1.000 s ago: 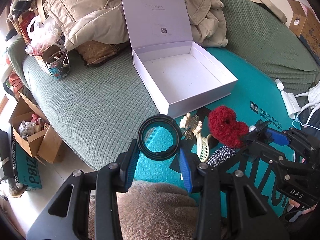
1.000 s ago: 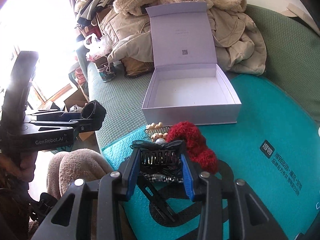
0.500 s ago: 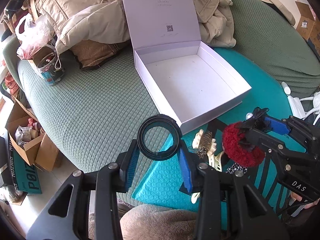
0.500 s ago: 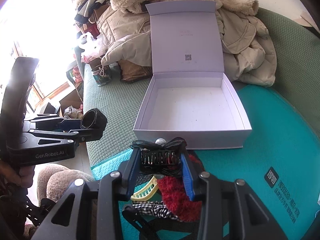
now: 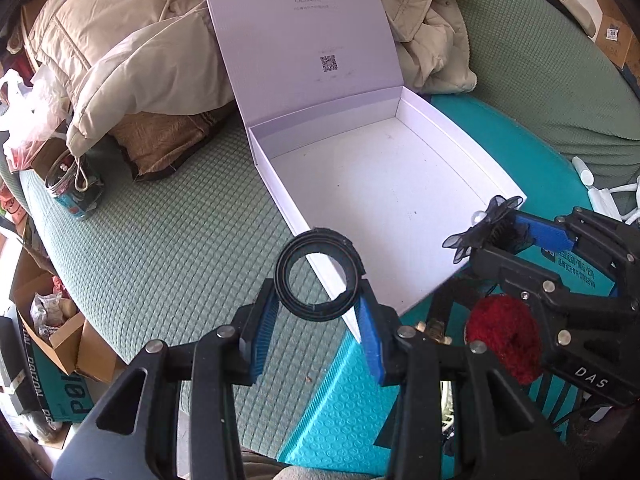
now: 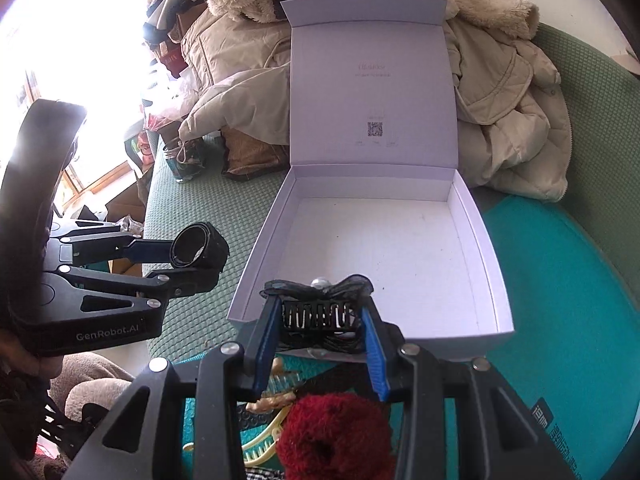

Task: Organize objects
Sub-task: 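Carry the hair tie and claw clip with both tools into the white box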

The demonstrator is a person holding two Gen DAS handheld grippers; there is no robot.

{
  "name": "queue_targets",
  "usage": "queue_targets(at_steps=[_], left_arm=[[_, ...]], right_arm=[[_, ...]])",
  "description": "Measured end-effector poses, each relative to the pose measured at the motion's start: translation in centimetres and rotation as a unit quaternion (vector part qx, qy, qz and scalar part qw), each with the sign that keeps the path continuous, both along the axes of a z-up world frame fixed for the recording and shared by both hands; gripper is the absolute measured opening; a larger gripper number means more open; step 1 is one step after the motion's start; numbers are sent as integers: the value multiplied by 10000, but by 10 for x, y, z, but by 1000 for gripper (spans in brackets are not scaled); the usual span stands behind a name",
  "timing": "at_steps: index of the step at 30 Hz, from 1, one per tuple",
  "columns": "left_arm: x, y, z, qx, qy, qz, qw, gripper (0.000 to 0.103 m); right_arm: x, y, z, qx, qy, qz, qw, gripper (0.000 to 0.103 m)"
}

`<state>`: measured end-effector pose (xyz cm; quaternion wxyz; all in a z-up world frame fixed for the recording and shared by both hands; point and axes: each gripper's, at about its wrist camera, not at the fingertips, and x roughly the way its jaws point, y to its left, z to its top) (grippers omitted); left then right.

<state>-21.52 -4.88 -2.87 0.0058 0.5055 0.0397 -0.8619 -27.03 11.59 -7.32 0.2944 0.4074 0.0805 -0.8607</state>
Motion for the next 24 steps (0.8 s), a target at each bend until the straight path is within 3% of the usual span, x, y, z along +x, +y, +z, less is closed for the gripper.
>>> queue_targets(at_steps=[24], left_arm=[[-127,-7,-32,-244,-50,-390,9989,37]], right_arm=[[-106,0,-13,186,425,-145,9988,39]])
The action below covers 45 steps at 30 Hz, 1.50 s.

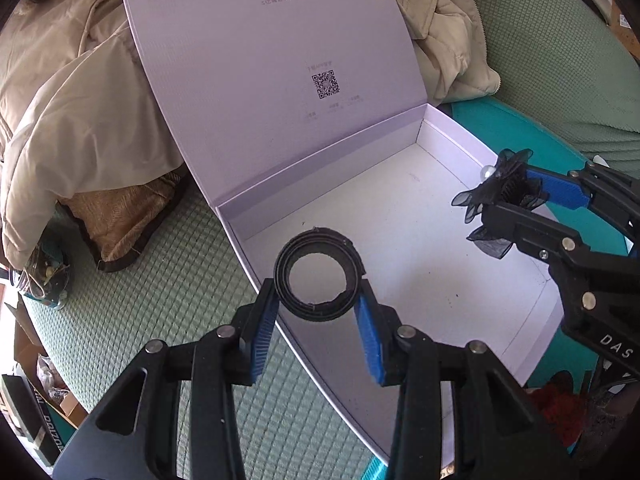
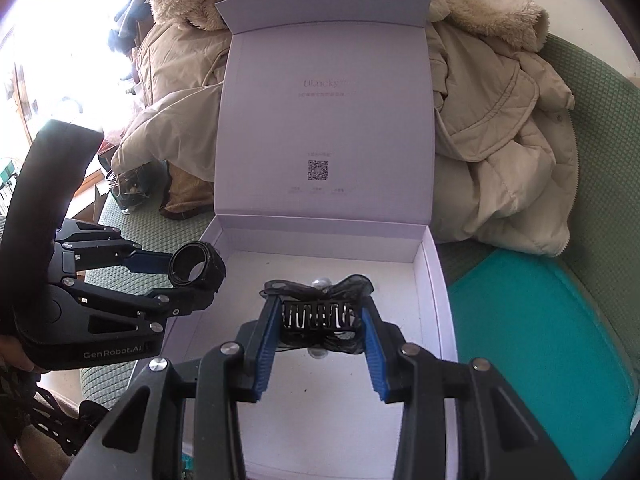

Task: Organize objects
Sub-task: 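Carry the hair tie and claw clip with both tools into the white box, then open the left tool releasing the hair tie while the right tool releases the claw clip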

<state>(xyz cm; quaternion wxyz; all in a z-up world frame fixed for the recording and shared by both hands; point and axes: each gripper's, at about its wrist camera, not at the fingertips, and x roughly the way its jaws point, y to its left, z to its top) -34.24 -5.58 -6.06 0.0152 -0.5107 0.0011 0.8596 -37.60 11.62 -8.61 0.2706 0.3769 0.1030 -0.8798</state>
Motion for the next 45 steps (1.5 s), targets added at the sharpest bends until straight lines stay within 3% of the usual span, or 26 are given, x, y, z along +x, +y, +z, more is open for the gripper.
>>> queue_targets(at_steps=[18,33,38,40,45], left_arm=[[-44,15,-23,-149,13,-285,9995,37],[-59,28,-44,-99,-384,-235,9989,37],[-60,31,-43,-116,-429,-129,9989,37],[-60,33,-41,-104,-440,-118,9989,37],[-57,40,-31,-221,-418,-69,9989,46]], right_arm=[[-43,-4,-25,372,-61,-98,9992,39],[-48,-12,-45,508,-522,-25,9973,40],[-47,-15,-49,717,-652,-70,9953,44],[-46,-16,-49,814,-652,-81,9945,53],[-38,-15,-42,920,-584,-108,9940,57]])
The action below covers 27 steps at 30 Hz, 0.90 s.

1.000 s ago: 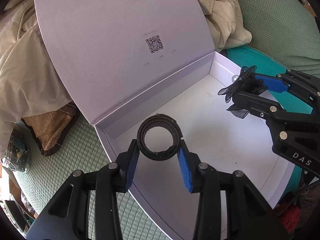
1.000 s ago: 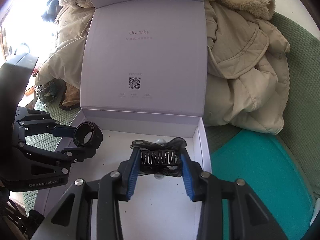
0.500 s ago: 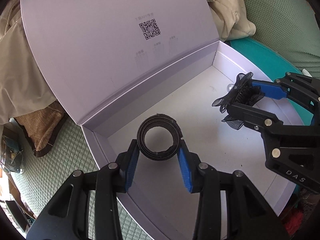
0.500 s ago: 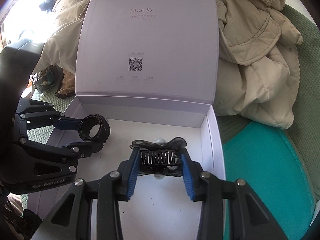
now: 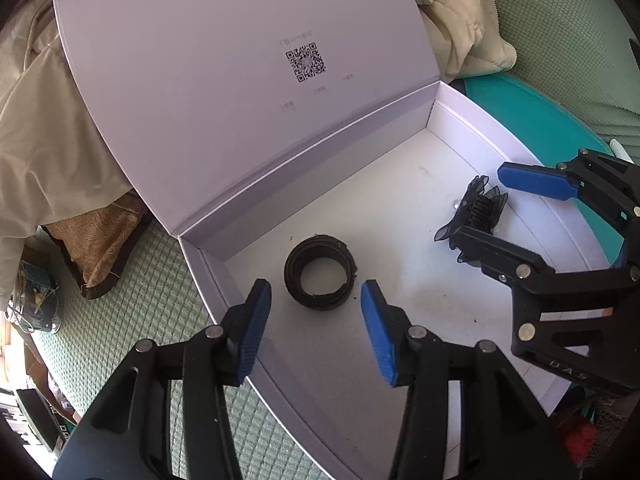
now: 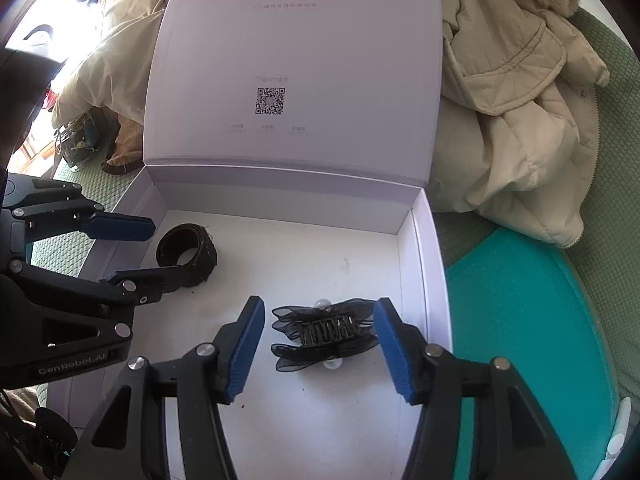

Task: Organize objects
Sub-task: 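Open the left tool releasing the hair tie while the right tool releases the claw clip, then withdraw both open tools from the box back toward the mat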

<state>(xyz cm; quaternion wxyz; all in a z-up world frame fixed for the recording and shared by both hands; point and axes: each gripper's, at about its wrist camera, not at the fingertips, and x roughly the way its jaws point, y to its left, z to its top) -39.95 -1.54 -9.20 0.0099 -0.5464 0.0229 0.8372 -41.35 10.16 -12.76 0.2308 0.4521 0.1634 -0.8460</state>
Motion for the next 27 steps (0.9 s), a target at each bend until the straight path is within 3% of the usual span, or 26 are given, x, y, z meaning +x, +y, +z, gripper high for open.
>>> queue_targets(at_steps=[11,27], left_arm=[[23,-6,37,14,369,56,9993,46],[86,-25,133,-72,916,227,9955,46]], right_arm=[[21,2,39,-74,286,-53,9996,57],[73,10,105,-184,794,-6,9967,57]])
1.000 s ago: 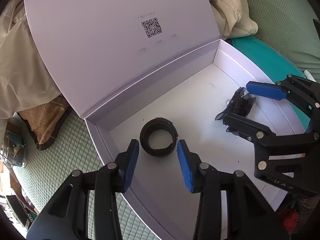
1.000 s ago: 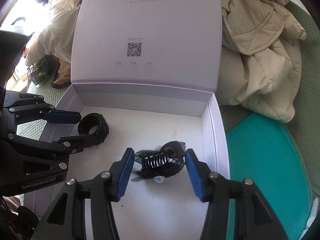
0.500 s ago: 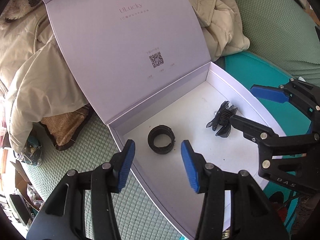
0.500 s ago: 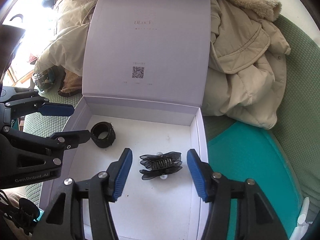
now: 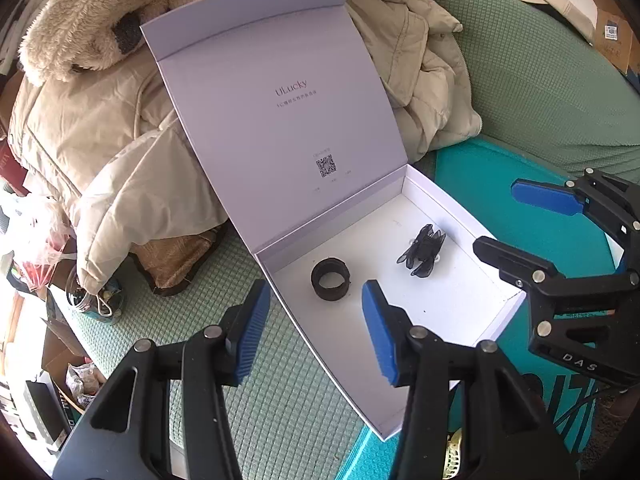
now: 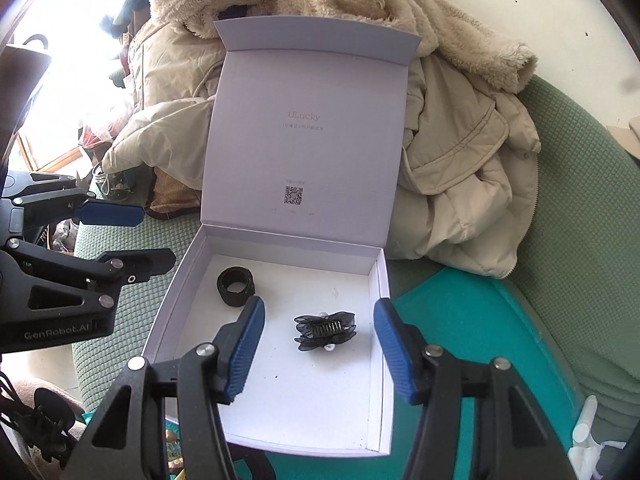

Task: Organize objects
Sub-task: 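Withdraw both open tools from the box back toward the mat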

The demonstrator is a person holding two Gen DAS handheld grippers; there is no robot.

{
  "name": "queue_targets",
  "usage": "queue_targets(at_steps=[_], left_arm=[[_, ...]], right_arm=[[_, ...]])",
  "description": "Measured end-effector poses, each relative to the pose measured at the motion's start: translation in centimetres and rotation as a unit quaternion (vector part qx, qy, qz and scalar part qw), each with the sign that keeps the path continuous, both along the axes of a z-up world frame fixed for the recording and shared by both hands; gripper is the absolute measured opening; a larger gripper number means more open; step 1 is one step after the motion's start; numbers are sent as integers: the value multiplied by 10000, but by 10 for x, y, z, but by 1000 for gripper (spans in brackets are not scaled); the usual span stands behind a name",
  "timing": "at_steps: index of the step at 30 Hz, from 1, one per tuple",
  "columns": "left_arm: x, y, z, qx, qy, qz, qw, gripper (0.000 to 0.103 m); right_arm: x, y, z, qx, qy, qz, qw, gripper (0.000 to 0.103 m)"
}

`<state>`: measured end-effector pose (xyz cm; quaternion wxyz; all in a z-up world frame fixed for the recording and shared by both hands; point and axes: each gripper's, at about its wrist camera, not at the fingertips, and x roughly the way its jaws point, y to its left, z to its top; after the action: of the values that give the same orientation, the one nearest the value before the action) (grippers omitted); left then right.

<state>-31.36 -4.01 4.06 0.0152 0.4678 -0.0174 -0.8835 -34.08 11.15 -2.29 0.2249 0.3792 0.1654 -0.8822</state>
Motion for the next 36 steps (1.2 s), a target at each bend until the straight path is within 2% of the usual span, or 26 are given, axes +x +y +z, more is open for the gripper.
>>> queue_targets(at_steps=[8,20,28,36], left_arm=[[37,3,37,-24,273,76,9996,46],[103,22,79,-8,608,112,9981,55],[144,37,87,31,677,120,9976,56],[178,51,81,132,634,123,9978,56]], right_arm=[[33,3,33,-66,257,46,9996,57],[88,16,66,-165,518,51,9985,57],[125,27,73,-207,567,55,9982,57],[156,36,70,-226,542,48,9983,57]])
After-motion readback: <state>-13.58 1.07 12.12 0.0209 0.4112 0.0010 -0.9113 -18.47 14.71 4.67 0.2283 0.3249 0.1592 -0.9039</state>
